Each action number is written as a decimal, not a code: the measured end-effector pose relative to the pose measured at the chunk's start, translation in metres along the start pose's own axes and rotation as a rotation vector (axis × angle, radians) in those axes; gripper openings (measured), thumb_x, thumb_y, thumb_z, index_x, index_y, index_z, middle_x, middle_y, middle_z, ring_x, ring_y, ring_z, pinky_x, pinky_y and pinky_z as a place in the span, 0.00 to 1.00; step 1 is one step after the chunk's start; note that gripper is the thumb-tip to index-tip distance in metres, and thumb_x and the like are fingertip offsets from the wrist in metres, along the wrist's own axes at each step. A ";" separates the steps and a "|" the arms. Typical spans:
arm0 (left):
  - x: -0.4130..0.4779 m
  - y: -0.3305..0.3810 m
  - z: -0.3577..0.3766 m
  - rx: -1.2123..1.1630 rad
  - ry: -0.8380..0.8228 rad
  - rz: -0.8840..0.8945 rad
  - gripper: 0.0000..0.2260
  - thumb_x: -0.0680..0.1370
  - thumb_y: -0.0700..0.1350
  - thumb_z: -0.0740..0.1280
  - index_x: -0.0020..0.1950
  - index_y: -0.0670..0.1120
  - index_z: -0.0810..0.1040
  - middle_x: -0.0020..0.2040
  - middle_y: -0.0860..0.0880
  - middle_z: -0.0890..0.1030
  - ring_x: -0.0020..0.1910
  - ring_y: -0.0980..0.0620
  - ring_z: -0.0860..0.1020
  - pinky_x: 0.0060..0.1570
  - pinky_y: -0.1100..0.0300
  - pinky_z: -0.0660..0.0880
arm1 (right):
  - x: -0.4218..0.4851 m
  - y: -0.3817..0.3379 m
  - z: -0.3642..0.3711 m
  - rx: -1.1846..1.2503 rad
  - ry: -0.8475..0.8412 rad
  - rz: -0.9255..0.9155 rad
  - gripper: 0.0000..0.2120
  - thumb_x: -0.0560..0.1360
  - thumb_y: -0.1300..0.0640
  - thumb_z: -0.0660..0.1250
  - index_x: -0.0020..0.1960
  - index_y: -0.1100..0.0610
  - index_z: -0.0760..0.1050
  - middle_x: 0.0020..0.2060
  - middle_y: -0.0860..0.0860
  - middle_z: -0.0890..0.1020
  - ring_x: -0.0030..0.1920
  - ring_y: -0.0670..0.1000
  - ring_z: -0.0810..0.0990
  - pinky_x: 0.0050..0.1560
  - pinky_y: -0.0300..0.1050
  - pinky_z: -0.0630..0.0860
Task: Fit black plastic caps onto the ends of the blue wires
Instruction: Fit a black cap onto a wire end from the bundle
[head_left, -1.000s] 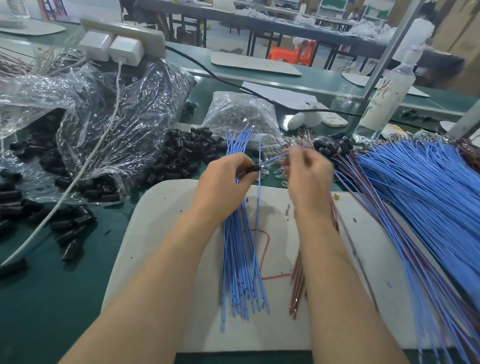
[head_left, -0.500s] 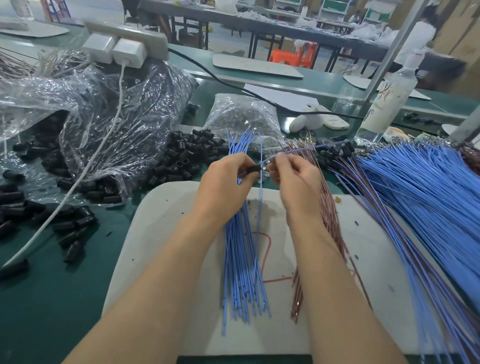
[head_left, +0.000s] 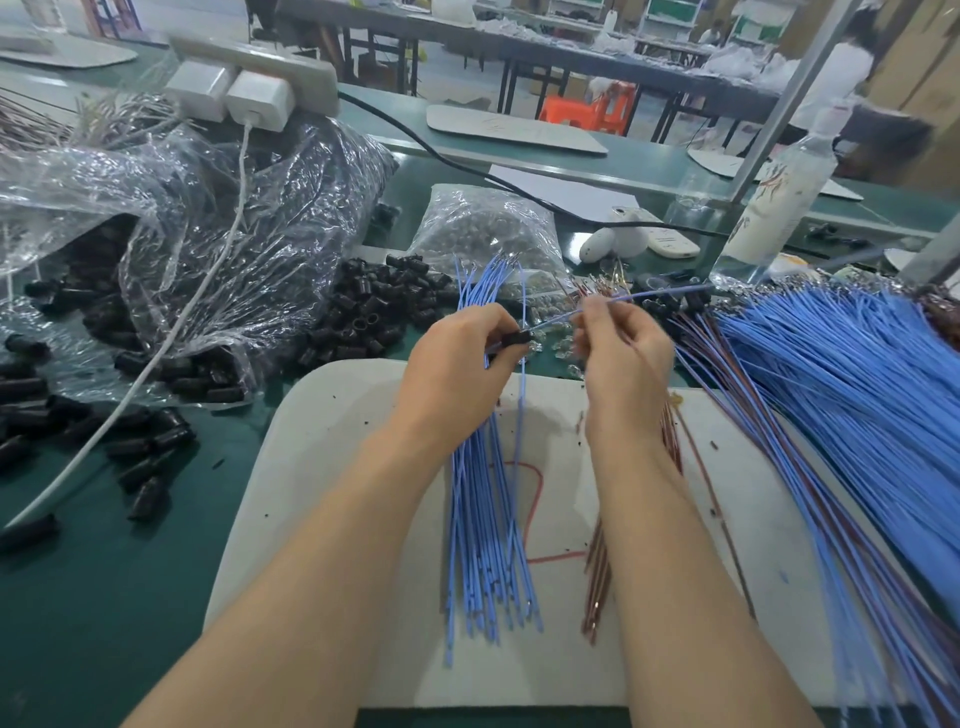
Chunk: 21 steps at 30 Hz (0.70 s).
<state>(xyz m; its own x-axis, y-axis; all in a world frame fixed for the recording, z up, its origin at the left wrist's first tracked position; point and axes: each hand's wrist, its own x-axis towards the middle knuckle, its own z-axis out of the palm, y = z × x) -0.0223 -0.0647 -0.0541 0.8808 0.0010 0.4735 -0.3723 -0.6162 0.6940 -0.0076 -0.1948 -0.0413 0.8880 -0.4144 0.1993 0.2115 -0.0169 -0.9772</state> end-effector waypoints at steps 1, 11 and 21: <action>0.000 -0.001 0.000 0.010 0.006 -0.004 0.02 0.75 0.42 0.69 0.47 0.46 0.79 0.41 0.55 0.77 0.42 0.55 0.74 0.46 0.60 0.72 | 0.003 -0.002 -0.004 0.066 0.067 0.016 0.08 0.77 0.59 0.66 0.40 0.54 0.76 0.31 0.47 0.79 0.31 0.41 0.75 0.36 0.37 0.74; 0.000 -0.002 -0.001 0.001 0.028 -0.043 0.04 0.75 0.41 0.69 0.48 0.46 0.79 0.43 0.52 0.80 0.45 0.52 0.77 0.49 0.54 0.74 | -0.008 0.002 0.010 -0.122 -0.307 0.097 0.09 0.77 0.59 0.66 0.39 0.56 0.79 0.34 0.51 0.83 0.37 0.47 0.81 0.48 0.44 0.79; -0.001 -0.005 -0.002 -0.001 0.008 -0.048 0.02 0.75 0.42 0.69 0.46 0.46 0.78 0.42 0.51 0.80 0.44 0.52 0.77 0.48 0.52 0.75 | 0.002 -0.002 -0.001 0.081 0.040 0.028 0.09 0.79 0.61 0.64 0.40 0.55 0.75 0.31 0.46 0.79 0.29 0.38 0.76 0.35 0.32 0.75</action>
<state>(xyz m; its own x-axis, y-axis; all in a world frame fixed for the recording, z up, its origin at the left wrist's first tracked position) -0.0216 -0.0603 -0.0569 0.8952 0.0369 0.4442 -0.3302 -0.6144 0.7166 -0.0063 -0.1967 -0.0390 0.8773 -0.4497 0.1676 0.2209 0.0684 -0.9729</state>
